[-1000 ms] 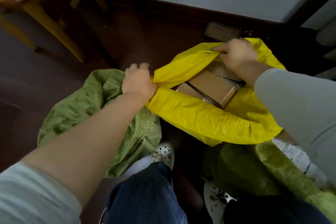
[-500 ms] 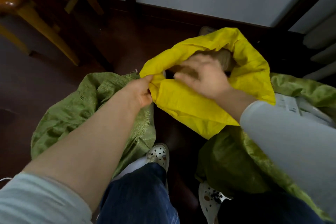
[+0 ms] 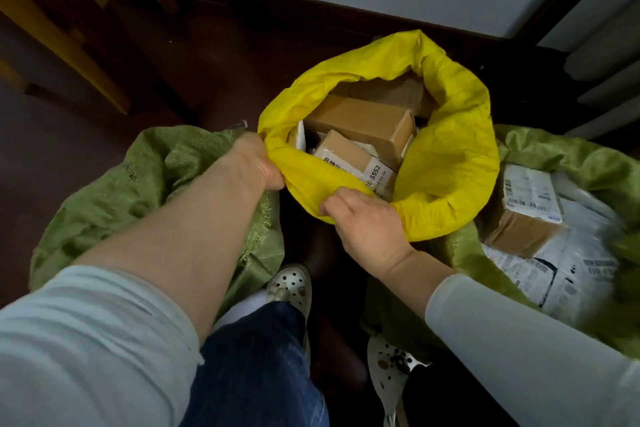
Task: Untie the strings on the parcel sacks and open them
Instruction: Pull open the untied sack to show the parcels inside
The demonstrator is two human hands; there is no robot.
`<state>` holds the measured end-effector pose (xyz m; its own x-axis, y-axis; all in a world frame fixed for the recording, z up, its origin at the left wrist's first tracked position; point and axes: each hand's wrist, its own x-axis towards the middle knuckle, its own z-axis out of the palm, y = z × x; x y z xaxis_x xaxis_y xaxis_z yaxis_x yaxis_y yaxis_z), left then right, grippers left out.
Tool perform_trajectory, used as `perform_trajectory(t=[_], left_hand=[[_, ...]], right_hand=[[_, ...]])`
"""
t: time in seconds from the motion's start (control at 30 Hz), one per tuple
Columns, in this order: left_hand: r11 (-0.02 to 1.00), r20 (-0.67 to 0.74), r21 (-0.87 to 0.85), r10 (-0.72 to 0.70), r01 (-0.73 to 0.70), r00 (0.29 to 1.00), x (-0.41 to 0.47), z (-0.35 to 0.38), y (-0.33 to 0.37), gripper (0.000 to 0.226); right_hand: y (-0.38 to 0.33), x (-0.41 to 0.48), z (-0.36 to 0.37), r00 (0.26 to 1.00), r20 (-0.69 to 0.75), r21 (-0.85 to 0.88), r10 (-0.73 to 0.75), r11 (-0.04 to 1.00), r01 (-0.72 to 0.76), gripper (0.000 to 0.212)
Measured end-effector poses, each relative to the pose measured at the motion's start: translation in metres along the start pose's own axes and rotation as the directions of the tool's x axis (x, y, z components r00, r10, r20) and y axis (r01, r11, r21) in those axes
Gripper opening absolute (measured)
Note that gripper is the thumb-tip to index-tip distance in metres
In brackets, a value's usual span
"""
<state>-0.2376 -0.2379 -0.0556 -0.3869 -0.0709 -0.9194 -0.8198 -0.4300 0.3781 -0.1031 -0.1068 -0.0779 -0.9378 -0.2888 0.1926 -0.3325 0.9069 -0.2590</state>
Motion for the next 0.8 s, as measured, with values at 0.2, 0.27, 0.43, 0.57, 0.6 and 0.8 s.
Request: perform_trajectory(t=[0.2, 0.27, 0.43, 0.57, 0.6, 0.8], left_hand=[[0.999, -0.009, -0.028, 0.029, -0.03, 1.0, 0.015, -0.017, -0.003, 0.048], [0.992, -0.011, 0.046, 0.117, -0.116, 0.993, 0.015, -0.018, -0.003, 0.052], [0.852, -0.294, 0.474, 0.391, -0.222, 0.872, -0.01, -0.012, -0.021, 0.075], [0.694, -0.336, 0.715, 0.451, -0.088, 0.827, -0.039, 0.004, -0.06, 0.097], [0.709, -0.323, 0.7, 0.418, -0.082, 0.849, -0.041, 0.009, -0.072, 0.093], [0.996, -0.187, -0.083, 0.012, -0.028, 0.982, -0.044, 0.016, -0.117, 0.044]], right_hand=[[0.007, -0.01, -0.012, 0.954, -0.096, 0.211, 0.283, 0.943, -0.258, 0.047], [0.01, -0.004, -0.027, 0.845, -0.195, 0.259, 0.498, 0.857, -0.445, 0.039], [0.037, -0.006, -0.051, 0.358, 0.004, 0.259, 0.934, 0.345, -0.902, 0.077], [0.04, -0.006, -0.052, 0.046, 0.249, 0.365, 0.967, -0.05, -0.93, 0.105], [0.038, -0.005, -0.051, 0.018, 0.297, 0.372, 0.955, -0.098, -0.923, 0.105], [0.039, -0.007, -0.035, -0.082, 0.414, 0.56, 0.906, -0.325, -0.762, 0.023]])
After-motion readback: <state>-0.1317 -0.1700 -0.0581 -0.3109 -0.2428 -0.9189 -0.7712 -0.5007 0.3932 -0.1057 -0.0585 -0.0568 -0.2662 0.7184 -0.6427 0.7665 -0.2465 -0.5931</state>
